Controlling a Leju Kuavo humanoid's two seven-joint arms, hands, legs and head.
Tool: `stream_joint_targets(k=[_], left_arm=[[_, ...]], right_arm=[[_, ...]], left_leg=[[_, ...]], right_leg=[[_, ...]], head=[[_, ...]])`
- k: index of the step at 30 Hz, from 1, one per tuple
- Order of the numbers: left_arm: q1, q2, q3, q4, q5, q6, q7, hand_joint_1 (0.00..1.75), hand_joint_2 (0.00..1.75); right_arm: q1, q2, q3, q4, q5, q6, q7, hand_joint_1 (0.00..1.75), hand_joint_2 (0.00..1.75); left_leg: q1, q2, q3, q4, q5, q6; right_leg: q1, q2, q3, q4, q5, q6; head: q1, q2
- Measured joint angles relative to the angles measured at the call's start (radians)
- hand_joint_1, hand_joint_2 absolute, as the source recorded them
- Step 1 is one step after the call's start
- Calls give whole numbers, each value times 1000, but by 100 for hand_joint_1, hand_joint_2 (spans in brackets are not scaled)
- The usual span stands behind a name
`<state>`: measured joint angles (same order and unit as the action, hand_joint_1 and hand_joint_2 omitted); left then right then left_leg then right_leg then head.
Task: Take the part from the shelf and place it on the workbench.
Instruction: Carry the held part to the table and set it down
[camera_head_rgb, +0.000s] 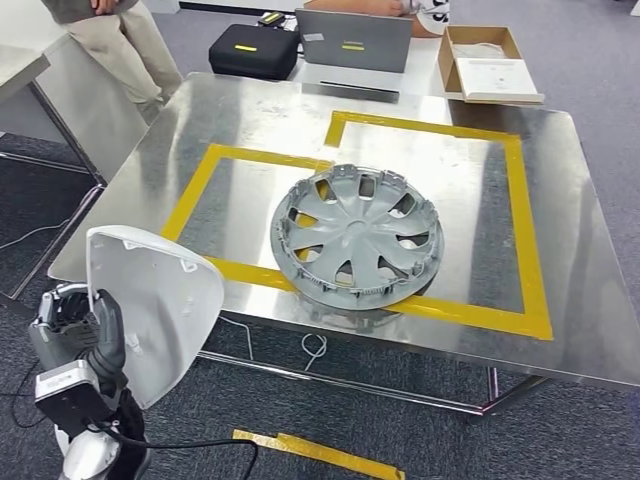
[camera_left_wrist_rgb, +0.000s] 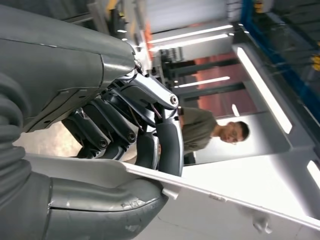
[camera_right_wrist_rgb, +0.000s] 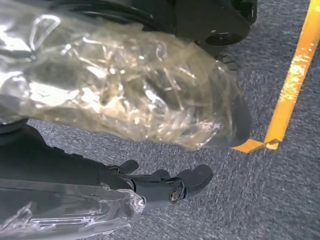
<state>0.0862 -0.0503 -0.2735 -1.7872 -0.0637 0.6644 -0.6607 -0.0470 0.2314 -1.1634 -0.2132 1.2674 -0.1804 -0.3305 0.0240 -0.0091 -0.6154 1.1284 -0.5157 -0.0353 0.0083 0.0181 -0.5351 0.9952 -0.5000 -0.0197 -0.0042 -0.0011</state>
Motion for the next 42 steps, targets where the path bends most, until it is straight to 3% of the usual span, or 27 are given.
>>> stream_joint_targets(k=[2, 5, 7, 10, 11, 12, 13, 15, 17, 20, 22, 23, 25, 26, 27, 28, 29, 31, 32, 36, 38, 41, 42], left_arm=[[-11, -4, 2, 6, 26, 3, 5, 175, 175], [-20, -9, 6, 11, 39, 3, 8, 175, 175], [-26, -14, 8, 12, 42, 3, 7, 175, 175], [-31, -19, 10, 13, 44, 5, 7, 175, 175], [-32, -20, 11, 15, 45, 9, 7, 175, 175], [-33, -20, 13, 16, 46, 13, 6, 175, 175], [-35, -20, 15, 17, 46, 18, 6, 175, 175], [-44, -18, 25, 18, 43, 25, 10, 175, 175], [-60, -11, 45, 20, 34, 28, 30, 175, 175], [-98, 19, 90, 28, 7, 11, 83, 175, 175], [-136, 47, 132, 44, -18, -21, 120, 175, 175], [-161, 63, 155, 58, -32, -42, 138, 175, 175], [-211, 91, 202, 96, -56, -80, 163, 175, 175], [-230, 102, 222, 115, -64, -93, 170, 175, 175], [-243, 109, 240, 130, -69, -100, 173, 175, 175], [-252, 114, 253, 141, -76, -104, 175, 175, 175], [-262, 119, 263, 150, -88, -107, 178, 175, 175], [-296, 129, 275, 179, -127, -114, 191, 175, 175], [-325, 136, 280, 202, -152, -122, 200, 175, 175], [-474, 169, 303, 341, -240, -163, 221, 175, 175], [-556, 182, 318, 420, -260, -179, 221, 175, 175], [-655, 210, 350, 524, -261, -210, 221, 175, 175], [-677, 222, 361, 553, -264, -220, 221, 175, 175]], right_arm=[[-2, 3, 0, 0, -2, -4, 2, 0, 0], [-1, 6, 0, 0, -4, -8, 4, 0, 0], [-2, 7, 0, 0, -4, -10, 4, 0, 0], [-4, 8, 0, 0, -4, -11, 3, 0, 0], [-3, 8, 0, 0, -4, -11, 4, 0, 0], [-2, 8, 0, 0, -4, -11, 4, 0, 0], [-2, 8, 0, 0, -3, -11, 4, 0, 0], [-2, 8, 0, 0, -2, -9, 4, 0, 0], [-5, 7, 0, 0, 2, -1, 3, 0, 0], [-4, 7, 0, 0, 12, 12, 2, 0, 0], [-3, 7, 0, 0, 20, 20, 3, 0, 0], [-4, 7, 0, 0, 24, 23, 5, 0, 0], [-7, 7, 0, 0, 30, 26, 8, 0, 0], [-7, 7, 1, 0, 31, 27, 9, 0, 0], [-7, 7, 1, 0, 31, 27, 10, 0, 0], [-6, 6, 1, 0, 32, 28, 11, 0, 0], [-6, 6, 1, 0, 34, 30, 11, 0, 0], [-7, 6, 3, 0, 41, 35, 11, 0, 0], [-9, 6, 5, 0, 45, 38, 12, 0, 0], [-19, 3, 19, 0, 63, 44, 13, 0, 0], [-22, 1, 27, 0, 66, 44, 13, 0, 0], [-25, -4, 36, 0, 68, 44, 15, 0, 0], [-24, -6, 38, 0, 71, 44, 19, 0, 0]], left_leg=[[-2, 0, 21, -83, 33, 7], [-5, 2, 20, -97, 43, 31], [-2, 4, 24, -103, 45, 44], [-3, 8, 26, -105, 41, 55], [-4, 8, 27, -105, 40, 56], [-4, 8, 28, -105, 38, 56], [-4, 8, 30, -105, 37, 55], [-4, 7, 37, -105, 33, 51], [-7, 7, 39, -105, 30, 42], [-7, 7, 39, -109, 32, 23], [-4, 7, 32, -91, 17, 12], [-4, 7, 16, -55, -5, 7], [-4, 7, -44, 72, -67, 2], [-4, 7, -74, 132, -87, 0], [-4, 7, -91, 164, -89, 0], [-4, 7, -91, 158, -70, 1], [-4, 7, -73, 115, -34, 4], [-6, 7, -17, -14, 38, 12], [-7, 7, 3, -64, 54, 16], [-8, 5, 10, -107, 56, 31], [-3, 6, 12, -113, 58, 40], [-1, 11, 13, -113, 57, 45], [-1, 13, 14, -113, 56, 45]], right_leg=[[0, 1, -2, 7, -8, 12], [1, 1, -7, 11, -16, 29], [-1, -3, -22, 41, -37, 40], [-9, -8, -120, 227, -116, 55], [-11, -9, -153, 282, -129, 58], [-12, -9, -169, 301, -123, 59], [-12, -10, -164, 279, -96, 59], [-12, -12, -108, 147, -22, 55], [-9, -14, -55, 39, 11, 48], [-4, -12, -42, 16, 12, 32], [-7, -13, -38, 8, 17, 18], [-8, -13, -35, 3, 19, 11], [-6, -14, -35, 2, 19, 3], [-5, -14, -34, 3, 18, 1], [-4, -12, -33, 3, 17, -1], [-3, -10, -31, 3, 16, -2], [-2, -8, -27, 4, 15, -2], [2, -6, -24, 7, 9, 3], [5, -7, -26, 11, 7, 6], [8, -10, -43, 19, 4, 22], [6, -10, -69, 68, -25, 34], [-4, -11, -172, 261, -105, 47], [-7, -11, -197, 303, -111, 50]], head=[[-4, 0], [-6, 0], [0, 0], [10, 0], [10, 0], [10, 0], [10, 0], [10, 0], [10, 0], [8, 0], [6, 0], [5, 0], [3, 0], [3, 0], [3, 0], [2, 0], [3, 0], [3, 0], [4, 0], [4, 0], [8, 0], [13, 0], [13, 0]])
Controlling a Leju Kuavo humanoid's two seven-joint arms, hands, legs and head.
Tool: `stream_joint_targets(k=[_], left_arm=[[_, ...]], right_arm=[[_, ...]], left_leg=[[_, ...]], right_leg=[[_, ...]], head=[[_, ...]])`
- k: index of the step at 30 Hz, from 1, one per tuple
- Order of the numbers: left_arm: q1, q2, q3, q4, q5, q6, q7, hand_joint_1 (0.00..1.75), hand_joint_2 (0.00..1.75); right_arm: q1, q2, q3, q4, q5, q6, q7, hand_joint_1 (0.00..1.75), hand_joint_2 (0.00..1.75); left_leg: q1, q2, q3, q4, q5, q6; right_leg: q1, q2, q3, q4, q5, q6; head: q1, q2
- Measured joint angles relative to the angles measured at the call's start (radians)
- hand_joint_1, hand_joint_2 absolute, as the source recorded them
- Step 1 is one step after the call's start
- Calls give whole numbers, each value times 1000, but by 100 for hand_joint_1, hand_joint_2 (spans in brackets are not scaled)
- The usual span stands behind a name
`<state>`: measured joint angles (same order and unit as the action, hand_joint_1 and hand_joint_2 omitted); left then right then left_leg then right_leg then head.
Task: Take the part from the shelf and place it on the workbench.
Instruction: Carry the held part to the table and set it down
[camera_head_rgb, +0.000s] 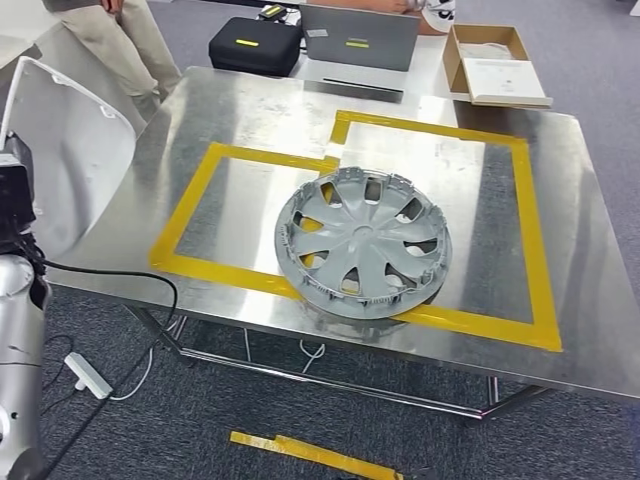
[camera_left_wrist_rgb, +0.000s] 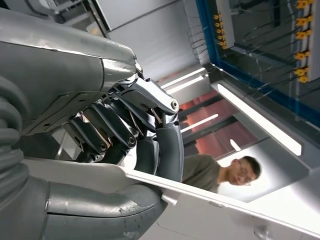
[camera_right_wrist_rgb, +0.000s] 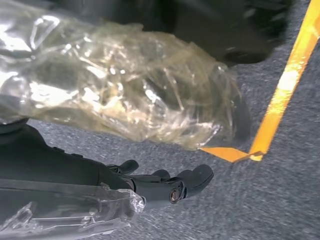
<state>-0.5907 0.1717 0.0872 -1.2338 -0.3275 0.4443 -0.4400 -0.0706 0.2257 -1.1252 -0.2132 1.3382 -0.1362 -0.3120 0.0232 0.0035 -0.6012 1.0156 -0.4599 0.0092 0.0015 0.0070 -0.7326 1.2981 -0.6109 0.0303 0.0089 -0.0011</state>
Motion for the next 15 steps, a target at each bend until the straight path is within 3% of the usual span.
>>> stream_joint_targets(k=[1, 2, 4, 5, 6, 9, 11, 14, 15], left_arm=[[-19, 13, 10, 29, -6, -10, -1, 175, 175], [-36, 25, 19, 59, -16, -18, -2, 175, 175], [-74, 45, 32, 120, -47, -28, -10, 175, 175], [-95, 52, 37, 155, -65, -28, -18, 175, 175], [-116, 57, 42, 190, -80, -28, -27, 175, 175], [-166, 60, 50, 287, -110, -18, -53, 175, 175], [-195, 53, 51, 337, -123, -2, -59, 175, 175], [-239, 35, 51, 408, -140, 29, -60, 175, 175], [-247, 27, 51, 430, -142, 35, -62, 175, 175]], right_arm=[[2, -2, 3, 0, 4, 1, 4, 0, 0], [3, -4, 6, 0, 8, 4, 7, 0, 0], [3, -8, 14, 0, 16, 11, 9, 0, 0], [2, -10, 19, 0, 18, 13, 7, 0, 0], [0, -11, 23, 0, 20, 15, 5, 0, 0], [-3, -15, 33, 1, 23, 17, -3, 0, 0], [-5, -17, 39, 1, 25, 17, -9, 0, 0], [-10, -21, 47, 1, 28, 18, -12, 0, 0], [-10, -22, 49, 1, 29, 19, -12, 0, 0]], left_leg=[[1, 1, 2, 0, -2, -1], [2, 1, 4, 0, -4, -3], [3, 0, 11, 1, -9, -11], [2, -1, 12, 1, -11, -16], [1, -3, 11, 2, -11, -21], [2, -5, 10, -1, -11, -37], [4, -5, -2, 32, -35, -44], [3, -5, -90, 212, -114, -46], [3, -5, -118, 261, -124, -46]], right_leg=[[-2, 0, -7, 3, 15, 2], [-5, -1, 6, -34, 48, 2], [-7, -2, 67, -171, 123, 1], [-6, -2, 95, -229, 141, -1], [-6, -3, 113, -263, 147, -5], [-4, -1, 124, -279, 142, -22], [-6, 0, 130, -285, 144, -35], [-3, 1, 135, -288, 142, -47], [-2, 2, 138, -287, 141, -49]], head=[[0, 0], [0, 0], [1, 0], [0, 0], [0, 0], [-2, 0], [-5, 0], [-10, 0], [-10, 0]])
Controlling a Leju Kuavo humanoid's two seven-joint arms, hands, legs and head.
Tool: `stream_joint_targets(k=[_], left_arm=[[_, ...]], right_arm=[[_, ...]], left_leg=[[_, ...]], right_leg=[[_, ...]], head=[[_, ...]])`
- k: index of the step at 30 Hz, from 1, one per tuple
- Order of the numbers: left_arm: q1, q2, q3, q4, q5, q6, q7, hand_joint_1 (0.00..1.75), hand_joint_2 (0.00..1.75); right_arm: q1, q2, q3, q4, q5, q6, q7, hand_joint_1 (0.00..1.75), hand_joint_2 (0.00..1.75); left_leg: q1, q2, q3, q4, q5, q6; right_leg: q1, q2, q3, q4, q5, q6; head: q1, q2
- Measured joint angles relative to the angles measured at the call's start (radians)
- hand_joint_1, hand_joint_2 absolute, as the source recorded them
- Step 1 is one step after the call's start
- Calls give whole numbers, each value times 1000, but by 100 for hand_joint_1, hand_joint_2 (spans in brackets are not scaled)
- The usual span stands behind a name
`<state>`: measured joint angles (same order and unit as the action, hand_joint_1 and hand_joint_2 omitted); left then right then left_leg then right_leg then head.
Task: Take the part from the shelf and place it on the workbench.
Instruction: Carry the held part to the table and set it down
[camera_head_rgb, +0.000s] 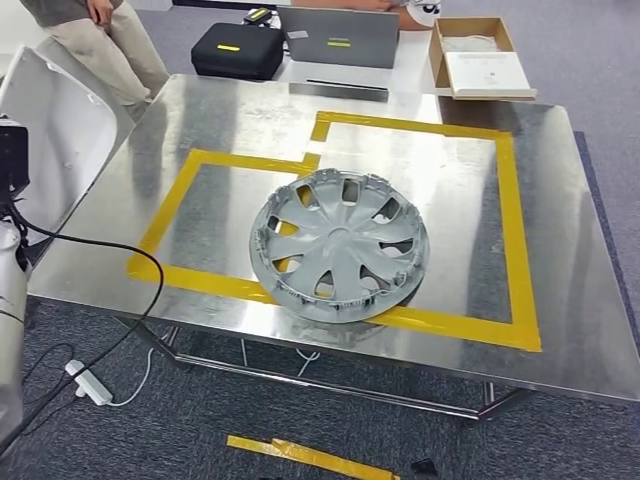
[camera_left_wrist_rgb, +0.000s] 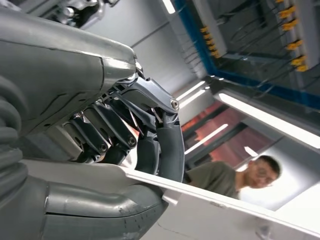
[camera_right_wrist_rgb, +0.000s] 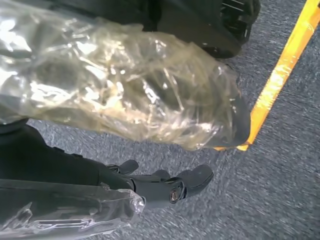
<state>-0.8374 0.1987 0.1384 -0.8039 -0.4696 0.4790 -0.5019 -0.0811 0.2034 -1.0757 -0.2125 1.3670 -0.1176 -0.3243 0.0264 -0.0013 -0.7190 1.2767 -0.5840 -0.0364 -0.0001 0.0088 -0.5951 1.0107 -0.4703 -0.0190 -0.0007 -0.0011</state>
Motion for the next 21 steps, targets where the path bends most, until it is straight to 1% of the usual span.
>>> stream_joint_targets(k=[1, 2, 3, 4, 5, 6, 8, 9, 10, 11, 12, 14, 15, 16, 17, 18, 19, 20, 21], left_arm=[[-4, -8, 0, 17, 1, 3, -6, 175, 175], [-6, -16, 0, 30, 6, 5, -17, 175, 175], [-9, -23, 0, 40, 15, 6, -32, 175, 175], [-12, -29, 1, 47, 25, 7, -48, 175, 175], [-16, -36, 1, 54, 34, 8, -61, 175, 175], [-20, -43, 2, 60, 41, 9, -70, 175, 175], [-24, -55, 3, 71, 49, 11, -80, 175, 175], [-24, -60, 3, 75, 56, 10, -87, 175, 175], [-25, -66, 5, 78, 65, 6, -98, 175, 175], [-25, -74, 6, 80, 76, 0, -110, 175, 175], [-24, -83, 8, 83, 84, -7, -123, 175, 175], [-22, -101, 10, 87, 93, -17, -140, 175, 175], [-19, -109, 10, 90, 95, -21, -144, 175, 175], [-15, -117, 10, 93, 97, -23, -147, 175, 175], [-11, -126, 10, 96, 99, -26, -149, 175, 175], [-6, -134, 10, 98, 100, -29, -151, 175, 175], [-3, -142, 10, 100, 100, -31, -152, 175, 175], [-1, -148, 10, 102, 101, -32, -153, 175, 175], [-1, -154, 10, 102, 101, -32, -153, 175, 175]], right_arm=[[0, -2, 2, 0, 1, 2, 0, 0, 0], [0, -4, 3, 0, 2, 4, 0, 0, 0], [0, -5, 5, 0, 4, 8, 0, 0, 0], [0, -7, 6, 0, 6, 11, 0, 0, 0], [0, -8, 8, 0, 7, 13, 0, 0, 0], [-1, -9, 10, 0, 8, 14, 0, 0, 0], [0, -12, 14, 0, 9, 14, 0, 0, 0], [0, -14, 16, 0, 10, 14, 0, 0, 0], [0, -15, 17, 0, 10, 14, -1, 0, 0], [-1, -17, 19, 0, 10, 14, -2, 0, 0], [-2, -18, 21, 0, 9, 14, -2, 0, 0], [-4, -20, 23, 0, 9, 14, -3, 0, 0], [-4, -21, 23, 0, 9, 15, -3, 0, 0], [-4, -22, 23, 0, 9, 15, -2, 0, 0], [-3, -24, 24, 0, 9, 15, -2, 0, 0], [-4, -26, 25, 0, 9, 15, -1, 0, 0], [-4, -27, 26, 0, 9, 16, -1, 0, 0], [-5, -29, 27, 0, 9, 16, -1, 0, 0], [-6, -30, 28, 0, 9, 16, -1, 0, 0]], left_leg=[[0, 0, -13, 17, 9, 2], [0, 0, -7, -6, 37, 5], [-1, 0, 15, -62, 78, 9], [-2, 0, 42, -124, 113, 14], [-4, 0, 67, -181, 138, 19], [-6, 0, 84, -221, 147, 22], [-11, -1, 91, -246, 140, 27], [-10, -1, 93, -252, 139, 30], [-8, -1, 95, -256, 141, 34], [-5, 0, 97, -260, 142, 38], [-3, 0, 99, -263, 143, 42], [-4, 1, 100, -263, 142, 46], [-4, 0, 100, -263, 142, 47], [-4, 0, 100, -262, 141, 48], [-4, -1, 101, -262, 140, 48], [-4, -2, 102, -262, 139, 48], [-3, -3, 105, -262, 138, 47], [-3, -4, 107, -262, 136, 44], [-5, -5, 107, -261, 133, 40]], right_leg=[[1, 1, 2, 0, -2, -1], [2, 2, 5, 1, -4, -1], [3, 4, 9, 2, -6, 0], [4, 5, 11, 3, -9, 1], [6, 6, 11, 5, -12, 4], [7, 7, 9, 7, -13, 8], [8, 7, 3, 7, -13, 18], [7, 7, 0, 6, -14, 24], [6, 5, -4, 10, -20, 30], [6, 4, -14, 30, -33, 36], [4, 3, -36, 73, -56, 42], [0, 1, -95, 189, -106, 51], [-2, 0, -125, 246, -125, 53], [-3, 0, -147, 282, -131, 56], [-3, 0, -159, 296, -123, 57], [-4, 0, -156, 275, -99, 57], [-4, -1, -136, 221, -60, 57], [-4, -1, -105, 147, -21, 55], [-3, -2, -73, 79, 6, 52]], head=[[0, 0], [0, 0], [0, 0], [0, 0], [1, 0], [1, 0], [0, 0], [0, 0], [1, 0], [2, 0], [4, 0], [5, 0], [5, 0], [5, 0], [6, 0], [6, 0], [6, 0], [6, 0], [6, 0]])
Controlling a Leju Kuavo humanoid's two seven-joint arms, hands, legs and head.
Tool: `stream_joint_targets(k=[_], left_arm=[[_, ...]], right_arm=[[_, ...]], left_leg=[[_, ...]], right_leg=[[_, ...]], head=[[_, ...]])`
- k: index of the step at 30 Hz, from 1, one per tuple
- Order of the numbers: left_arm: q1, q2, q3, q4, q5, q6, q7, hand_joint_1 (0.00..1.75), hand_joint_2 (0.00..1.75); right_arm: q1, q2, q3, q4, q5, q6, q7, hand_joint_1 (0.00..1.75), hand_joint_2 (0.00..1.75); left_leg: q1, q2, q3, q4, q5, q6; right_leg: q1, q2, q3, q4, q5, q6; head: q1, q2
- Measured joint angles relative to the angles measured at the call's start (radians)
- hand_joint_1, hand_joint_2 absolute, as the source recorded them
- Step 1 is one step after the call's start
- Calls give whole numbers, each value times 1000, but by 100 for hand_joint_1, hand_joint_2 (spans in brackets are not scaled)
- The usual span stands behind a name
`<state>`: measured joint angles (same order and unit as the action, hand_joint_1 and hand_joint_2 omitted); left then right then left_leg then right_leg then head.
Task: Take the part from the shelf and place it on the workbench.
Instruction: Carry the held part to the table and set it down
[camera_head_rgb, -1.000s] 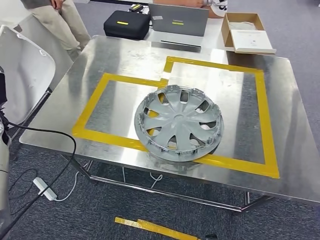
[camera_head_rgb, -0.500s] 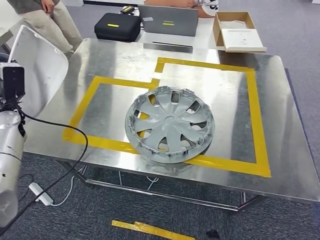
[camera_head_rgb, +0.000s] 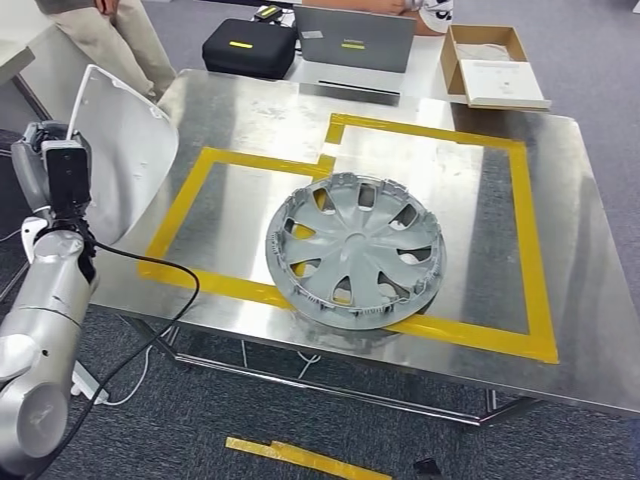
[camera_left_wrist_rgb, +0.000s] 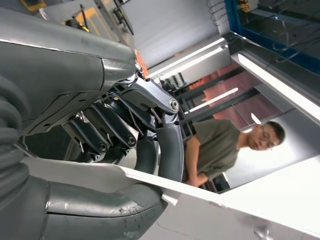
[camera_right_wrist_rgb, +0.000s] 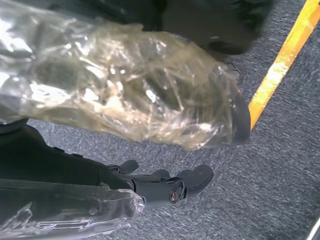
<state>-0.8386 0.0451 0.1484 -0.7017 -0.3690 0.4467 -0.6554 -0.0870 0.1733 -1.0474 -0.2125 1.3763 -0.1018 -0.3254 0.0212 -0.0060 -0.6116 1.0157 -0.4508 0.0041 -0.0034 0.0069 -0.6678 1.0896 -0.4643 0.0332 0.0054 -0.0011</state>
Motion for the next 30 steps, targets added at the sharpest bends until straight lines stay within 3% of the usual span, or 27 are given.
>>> stream_joint_targets(k=[2, 6, 8, 10, 12, 15, 16, 17, 21, 22, 25, 26, 27, 28, 30], left_arm=[[-1, -7, 0, 2, 0, 0, -1, 175, 175], [-2, -12, 0, 6, 0, 0, -1, 175, 175], [-4, -12, 0, 8, 1, 0, -1, 175, 175], [-3, -13, 0, 13, 8, -2, 1, 175, 175], [4, -17, 1, 18, 21, -7, 7, 175, 175], [7, -27, 2, 20, 51, -21, 16, 175, 175], [7, -31, 4, 20, 63, -27, 18, 175, 175], [7, -33, 7, 20, 73, -33, 19, 175, 175], [11, -43, 13, 20, 88, -45, 21, 175, 175], [11, -45, 14, 20, 89, -46, 21, 175, 175], [16, -50, 15, 20, 91, -49, 20, 175, 175], [20, -51, 16, 20, 95, -50, 21, 175, 175], [23, -52, 16, 20, 99, -51, 21, 175, 175], [26, -52, 16, 20, 104, -52, 21, 175, 175], [29, -52, 16, 20, 113, -52, 21, 175, 175]], right_arm=[[-1, -1, 1, 0, 0, 0, 0, 0, 0], [1, -2, 1, 0, 0, 0, 1, 0, 0], [0, -2, 1, 0, 0, 0, 1, 0, 0], [0, -3, 1, 0, 0, 0, 1, 0, 0], [1, -3, 1, 0, 0, 0, 3, 0, 0], [1, -3, 1, 0, -2, 0, 3, 0, 0], [0, -2, 1, 1, -2, 0, 2, 0, 0], [0, -2, 1, 1, -3, 0, 1, 0, 0], [1, -2, 1, 2, -4, -2, 0, 0, 0], [1, -2, 2, 2, -4, -2, 0, 0, 0], [1, -2, 2, 3, -5, -2, -1, 0, 0], [2, -2, 2, 4, -5, -2, 0, 0, 0], [2, -2, 2, 4, -5, -2, 0, 0, 0], [2, -2, 2, 4, -6, -2, 0, 0, 0], [2, -3, 2, 4, -7, -4, 0, 0, 0]], left_leg=[[-4, 1, -1, 0, -2, -9], [-1, 2, -4, 14, -16, -29], [-1, 3, -41, 93, -63, -34], [-1, 3, -101, 214, -112, -36], [-2, 3, -125, 254, -103, -32], [-6, 3, -60, 103, 0, -18], [-9, 3, -38, 53, 17, -13], [-12, 3, -25, 24, 20, -9], [-7, 2, -14, -3, 12, 1], [-4, 3, -11, -7, 13, 5], [-2, 3, -8, -9, 11, 12], [-2, 3, -7, -9, 10, 13], [-2, 2, -6, -8, 7, 12], [-2, 1, -3, -8, 4, 11], [-2, -1, 5, -7, -5, 4]], right_leg=[[2, 1, 36, -69, 16, -8], [2, 3, 46, -78, 15, -29], [0, 3, 51, -84, 16, -38], [2, 3, 53, -83, 13, -43], [4, 3, 57, -83, 11, -46], [9, 5, 64, -80, 3, -44], [10, 5, 63, -78, 1, -41], [11, 5, 61, -76, 0, -38], [13, 4, 46, -61, -14, -21], [12, 4, 30, -29, -33, -15], [5, 2, -61, 156, -113, -2], [3, 1, -87, 200, -121, 0], [1, 1, -98, 206, -108, 2], [-1, 0, -90, 173, -75, 4], [-4, -1, -34, 38, 6, 4]], head=[[-1, 0], [-3, 0], [-6, 0], [-6, 0], [-6, 0], [-6, 0], [-6, 0], [-6, 0], [-5, 0], [-3, 0], [1, 0], [1, 0], [2, 0], [2, 0], [2, 0]])
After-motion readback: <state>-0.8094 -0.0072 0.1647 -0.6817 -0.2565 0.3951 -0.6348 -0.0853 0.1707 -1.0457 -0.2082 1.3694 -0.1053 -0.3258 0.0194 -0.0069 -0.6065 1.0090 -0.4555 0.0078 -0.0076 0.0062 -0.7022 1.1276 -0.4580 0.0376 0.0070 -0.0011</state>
